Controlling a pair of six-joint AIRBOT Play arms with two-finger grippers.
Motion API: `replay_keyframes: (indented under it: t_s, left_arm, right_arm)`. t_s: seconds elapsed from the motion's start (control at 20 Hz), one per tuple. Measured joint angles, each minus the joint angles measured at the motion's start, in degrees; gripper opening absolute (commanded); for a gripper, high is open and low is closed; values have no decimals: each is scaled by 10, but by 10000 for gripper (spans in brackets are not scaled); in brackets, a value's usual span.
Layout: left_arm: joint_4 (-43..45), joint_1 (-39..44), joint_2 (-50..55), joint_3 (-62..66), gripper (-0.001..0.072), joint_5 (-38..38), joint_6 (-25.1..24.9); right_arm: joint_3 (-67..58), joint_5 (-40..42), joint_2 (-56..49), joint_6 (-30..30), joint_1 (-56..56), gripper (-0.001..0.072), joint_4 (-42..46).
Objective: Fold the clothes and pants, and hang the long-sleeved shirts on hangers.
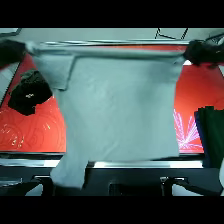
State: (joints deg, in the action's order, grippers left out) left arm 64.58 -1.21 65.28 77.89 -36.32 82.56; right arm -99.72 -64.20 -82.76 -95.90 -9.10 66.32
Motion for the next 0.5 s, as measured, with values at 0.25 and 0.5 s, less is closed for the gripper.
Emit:
replay_keyframes:
  t_s: [0.25,0.5]
  left_arm:
    - [-53,13,150,-44,27,-12,-1]
    - [-91,9,197,-40,682,-84,-1]
  right_arm:
    - [8,-15,-139,-65,1,40,-65]
    - [9,-43,-172,-77,-8,517,-92]
